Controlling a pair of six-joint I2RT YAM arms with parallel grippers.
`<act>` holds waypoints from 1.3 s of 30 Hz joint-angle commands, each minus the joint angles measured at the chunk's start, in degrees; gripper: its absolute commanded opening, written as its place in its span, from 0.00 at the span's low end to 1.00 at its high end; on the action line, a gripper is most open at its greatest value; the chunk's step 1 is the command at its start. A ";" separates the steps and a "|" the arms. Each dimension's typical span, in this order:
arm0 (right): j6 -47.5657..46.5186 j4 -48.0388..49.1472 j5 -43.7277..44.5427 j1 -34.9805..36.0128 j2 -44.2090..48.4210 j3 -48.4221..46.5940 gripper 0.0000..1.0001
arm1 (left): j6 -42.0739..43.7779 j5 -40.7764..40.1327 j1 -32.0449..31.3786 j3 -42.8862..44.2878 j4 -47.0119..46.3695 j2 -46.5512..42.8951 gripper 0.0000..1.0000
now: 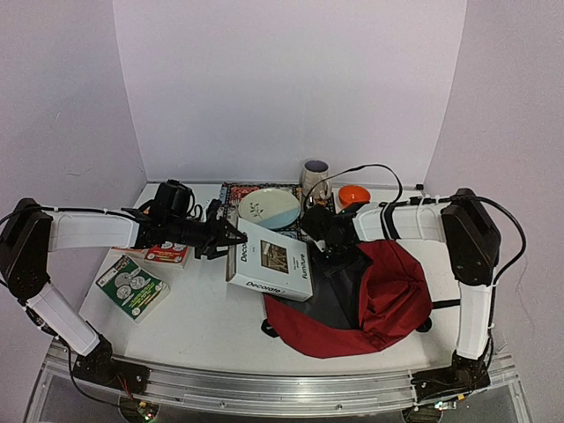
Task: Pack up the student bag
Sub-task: Grab the largest pocket of the student bag, then place the book in the largest pocket of the bag.
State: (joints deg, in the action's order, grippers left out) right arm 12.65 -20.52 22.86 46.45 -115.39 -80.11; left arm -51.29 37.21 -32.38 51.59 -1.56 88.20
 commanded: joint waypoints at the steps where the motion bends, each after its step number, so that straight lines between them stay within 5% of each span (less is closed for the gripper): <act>1: 0.02 -3.56 0.92 0.02 2.08 -2.77 0.28 | -0.62 -0.68 -0.31 0.33 -2.50 0.11 0.15; 4: 0.06 -3.66 0.85 0.11 3.20 -3.92 0.13 | -1.48 -0.23 -0.31 0.67 -2.73 -0.37 0.15; 12: 2.96 -3.65 2.64 0.10 4.81 -8.20 0.01 | -9.23 0.24 -0.60 -1.20 -6.76 -4.07 0.12; 24: 4.79 -2.62 4.46 0.61 5.76 -13.53 0.00 | -13.81 -2.75 -2.43 -4.00 -7.94 -6.25 0.13; 39: 1.05 0.53 -4.07 1.95 15.51 -8.99 0.03 | -10.36 -6.37 -2.70 0.03 -8.03 -1.96 0.12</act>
State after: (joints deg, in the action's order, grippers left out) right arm 14.46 -22.66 21.10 47.97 -105.31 -89.16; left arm -62.11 31.64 -34.85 47.82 -6.09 86.07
